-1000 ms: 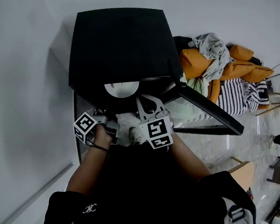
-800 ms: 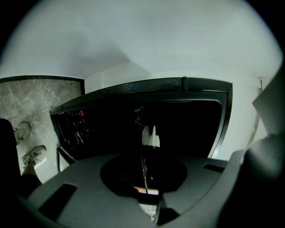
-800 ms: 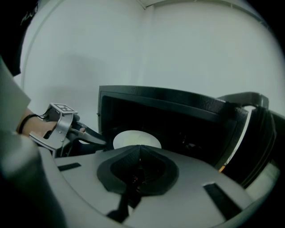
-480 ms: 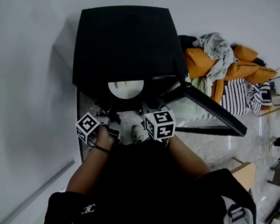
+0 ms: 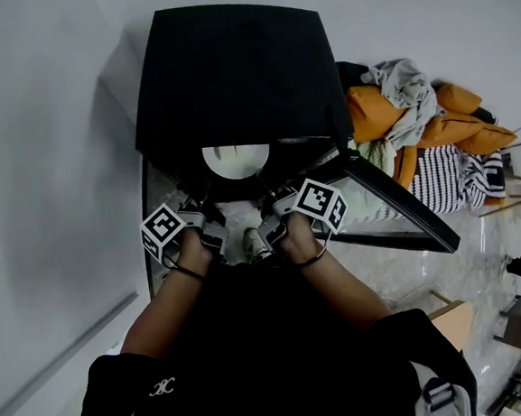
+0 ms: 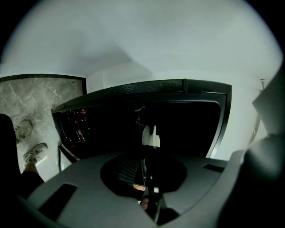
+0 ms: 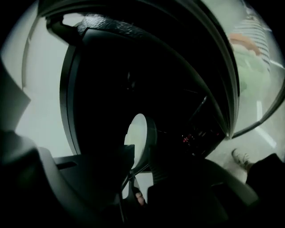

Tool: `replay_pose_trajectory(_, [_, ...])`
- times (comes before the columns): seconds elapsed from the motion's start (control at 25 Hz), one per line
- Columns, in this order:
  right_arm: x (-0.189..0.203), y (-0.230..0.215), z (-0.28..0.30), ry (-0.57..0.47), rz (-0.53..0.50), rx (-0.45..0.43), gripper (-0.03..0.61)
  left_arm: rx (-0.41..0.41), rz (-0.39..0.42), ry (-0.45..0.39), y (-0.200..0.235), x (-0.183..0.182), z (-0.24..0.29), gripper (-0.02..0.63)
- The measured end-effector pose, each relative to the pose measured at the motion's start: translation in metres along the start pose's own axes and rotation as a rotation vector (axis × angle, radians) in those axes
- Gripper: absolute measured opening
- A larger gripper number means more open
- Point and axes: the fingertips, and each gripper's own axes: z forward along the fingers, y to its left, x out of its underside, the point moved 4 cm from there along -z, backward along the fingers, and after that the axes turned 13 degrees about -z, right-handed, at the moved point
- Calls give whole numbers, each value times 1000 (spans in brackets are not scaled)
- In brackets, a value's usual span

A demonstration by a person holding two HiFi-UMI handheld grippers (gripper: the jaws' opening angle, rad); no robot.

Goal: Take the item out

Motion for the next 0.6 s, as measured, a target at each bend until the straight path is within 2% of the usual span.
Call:
replay_pose_trajectory(0.28, [3, 0, 4, 1, 196, -4, 98, 2, -2, -4, 0, 0, 0, 46])
replay_pose_trajectory(0.6, [4, 2, 12, 12, 322, 79, 112, 0, -7, -2, 2, 0, 0, 46])
